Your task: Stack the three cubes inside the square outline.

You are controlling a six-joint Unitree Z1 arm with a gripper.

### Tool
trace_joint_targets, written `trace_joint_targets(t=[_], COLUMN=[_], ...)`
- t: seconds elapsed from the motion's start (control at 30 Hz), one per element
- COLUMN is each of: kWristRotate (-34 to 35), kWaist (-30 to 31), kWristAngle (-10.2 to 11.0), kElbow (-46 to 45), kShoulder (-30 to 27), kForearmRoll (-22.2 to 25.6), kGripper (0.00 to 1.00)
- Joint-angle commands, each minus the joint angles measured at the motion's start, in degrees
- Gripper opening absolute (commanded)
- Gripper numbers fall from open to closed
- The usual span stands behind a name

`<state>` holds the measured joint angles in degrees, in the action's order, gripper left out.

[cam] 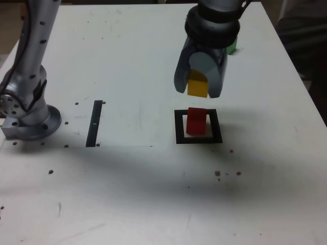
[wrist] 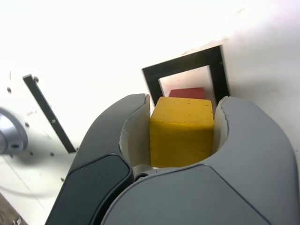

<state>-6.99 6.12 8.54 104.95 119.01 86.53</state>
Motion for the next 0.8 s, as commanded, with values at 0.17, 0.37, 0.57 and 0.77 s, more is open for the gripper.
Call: trace_joint_targets(t=[0.17, 0.37, 0.57, 0.77], kWristRotate=[3.85, 4.62, 4.62, 4.52], kWaist=[-0.14, -0.14, -0.14, -0.15], kWristAngle=[-2.66, -4.55, -5.30, -5.76], kElbow=[-2.41, -3.41, -3.53, -3.92], kShoulder=[-1.07, -0.40, 0.75, 1.62], kForearmRoll=[-0.93, -2.45, -3.48, -4.34], kGripper=[0.30, 0.30, 0.30, 0.30])
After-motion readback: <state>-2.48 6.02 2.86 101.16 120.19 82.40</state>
